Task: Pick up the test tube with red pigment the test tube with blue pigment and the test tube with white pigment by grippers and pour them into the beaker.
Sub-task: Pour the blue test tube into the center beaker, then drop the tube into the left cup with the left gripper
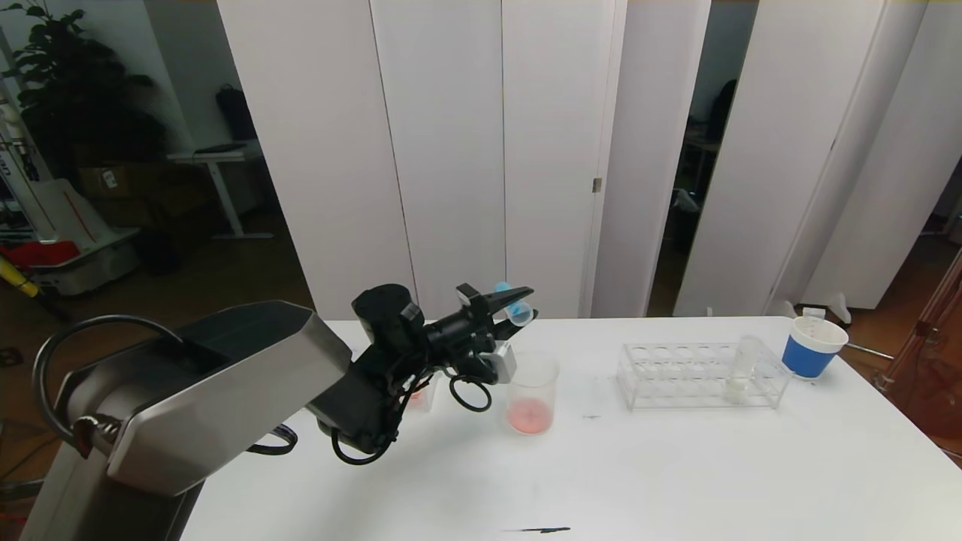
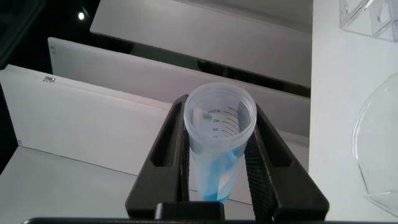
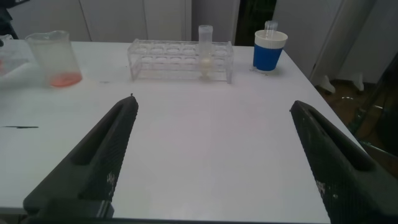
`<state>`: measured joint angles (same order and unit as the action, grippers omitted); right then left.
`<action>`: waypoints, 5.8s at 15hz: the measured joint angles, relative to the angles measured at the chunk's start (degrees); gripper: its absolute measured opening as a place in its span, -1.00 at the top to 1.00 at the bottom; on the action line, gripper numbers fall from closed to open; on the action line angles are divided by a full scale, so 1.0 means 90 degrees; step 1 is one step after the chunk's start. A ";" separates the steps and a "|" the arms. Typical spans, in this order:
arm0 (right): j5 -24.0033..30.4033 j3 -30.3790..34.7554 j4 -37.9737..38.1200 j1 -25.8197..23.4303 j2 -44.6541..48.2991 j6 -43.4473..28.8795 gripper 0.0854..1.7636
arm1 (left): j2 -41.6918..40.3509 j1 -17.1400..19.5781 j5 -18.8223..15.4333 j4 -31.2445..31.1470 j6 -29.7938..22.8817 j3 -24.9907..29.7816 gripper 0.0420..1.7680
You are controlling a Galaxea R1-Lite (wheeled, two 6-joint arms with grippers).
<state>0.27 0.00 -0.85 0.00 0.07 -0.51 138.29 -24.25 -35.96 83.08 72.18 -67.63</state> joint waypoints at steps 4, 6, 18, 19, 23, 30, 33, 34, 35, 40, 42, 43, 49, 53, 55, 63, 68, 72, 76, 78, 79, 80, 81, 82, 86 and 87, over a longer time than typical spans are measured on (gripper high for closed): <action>0.0000 0.0000 0.0001 0.0000 0.0000 -0.0001 -0.99 | 0.0064 0.0005 -0.0024 0.0030 0.0233 -0.0065 0.35; 0.0000 0.0000 0.0001 0.0000 0.0000 0.0000 -0.99 | 0.0069 0.0020 0.0005 0.0046 0.0396 -0.0077 0.35; 0.0003 0.0000 0.0000 0.0000 0.0000 -0.0001 -0.99 | 0.0116 0.0034 0.0092 0.0107 0.0910 -0.0157 0.35; 0.0000 0.0000 0.0000 0.0000 0.0000 -0.0001 -0.99 | 0.0125 0.0030 0.0092 0.0110 0.0922 -0.0177 0.35; -0.0003 0.0000 0.0000 0.0000 0.0000 -0.0001 -0.99 | 0.0177 -0.0003 0.0103 0.0110 0.0935 -0.0245 0.35; 0.0003 0.0000 0.0000 0.0000 0.0000 -0.0001 -0.99 | 0.0270 -0.0085 0.0119 0.0085 0.0941 -0.0362 0.35; 0.0000 0.0000 0.0000 0.0000 0.0000 -0.0001 -0.99 | 0.0284 -0.0123 0.0158 0.0083 0.0975 -0.0410 0.35; 0.0003 0.0000 0.0000 0.0000 0.0000 0.0000 -0.99 | 0.0291 -0.0135 0.0161 0.0092 0.0993 -0.0435 0.35; 0.0000 0.0000 0.0000 0.0000 0.0000 0.0000 -0.99 | 0.0299 -0.0145 0.0161 0.0100 0.1017 -0.0459 0.35; 0.0000 0.0000 0.0000 0.0000 0.0000 0.0000 -0.99 | 0.0321 -0.0157 0.0190 0.0107 0.1128 -0.0503 0.35; 0.0000 0.0000 0.0000 0.0000 0.0000 -0.0001 -0.99 | 0.0333 -0.0150 0.0211 0.0116 0.1199 -0.0539 0.35; 0.0000 0.0000 0.0000 0.0000 0.0000 -0.0001 -0.99 | 0.0348 -0.0144 0.0211 0.0122 0.1211 -0.0555 0.35; 0.0000 0.0000 0.0000 0.0000 0.0000 -0.0001 -0.99 | 0.0386 -0.0108 0.0211 0.0177 0.1338 -0.0580 0.35; -0.0003 0.0000 0.0001 0.0000 0.0000 0.0000 -0.99 | 0.0382 -0.0108 0.0209 0.0180 0.1382 -0.0565 0.35; -0.0003 0.0000 0.0000 0.0000 0.0000 -0.0001 -0.99 | 0.0379 -0.0108 0.0209 0.0180 0.1391 -0.0561 0.35; -0.0003 0.0000 0.0001 0.0000 0.0000 -0.0001 -0.99 | 0.0336 -0.0085 0.0238 0.0175 0.1422 -0.0515 0.35; 0.0000 0.0000 0.0000 0.0000 0.0000 -0.0001 -0.99 | 0.0141 -0.0092 0.0780 0.0119 0.1109 -0.0359 0.35; 0.0003 0.0000 0.0001 0.0000 0.0000 0.0000 -0.99 | -0.0260 -0.0096 0.0821 -0.0512 0.0274 -0.0214 0.35; 0.0000 0.0000 0.0000 0.0000 0.0000 -0.0001 -0.99 | -0.0956 -0.0007 0.0848 -0.1872 -0.1662 -0.0053 0.35; -0.0003 0.0000 0.0001 0.0000 0.0000 0.0000 -0.99 | -0.1327 0.0027 0.1139 -0.2309 -0.2737 0.0022 0.35; -0.0003 0.0000 0.0000 0.0000 0.0000 -0.0001 -0.99 | -0.1505 0.0042 0.1334 -0.2530 -0.3255 0.0042 0.35; 0.0000 0.0000 0.0000 0.0000 0.0000 0.0000 -0.99 | -0.1685 0.0039 0.1436 -0.2732 -0.3874 0.0056 0.35; 0.0000 0.0000 0.0000 0.0000 0.0000 -0.0001 -0.99 | -0.1856 0.0027 0.1491 -0.2934 -0.4523 0.0076 0.35; 0.0000 0.0000 0.0000 0.0000 0.0000 0.0000 -0.99 | -0.2022 0.0015 0.1556 -0.3167 -0.5230 0.0088 0.35; -0.0003 0.0000 0.0000 0.0000 0.0000 -0.0001 -0.99 | -0.2687 0.0005 0.3405 -0.5100 -0.7420 0.0051 0.35; 0.0003 0.0000 0.0001 0.0000 0.0000 -0.0001 -0.99 | -0.2824 0.0000 0.3957 -0.5593 -0.7821 0.0037 0.35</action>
<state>0.29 0.00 -0.84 0.00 0.07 -0.52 112.87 -24.25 -0.35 32.74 1.79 -67.30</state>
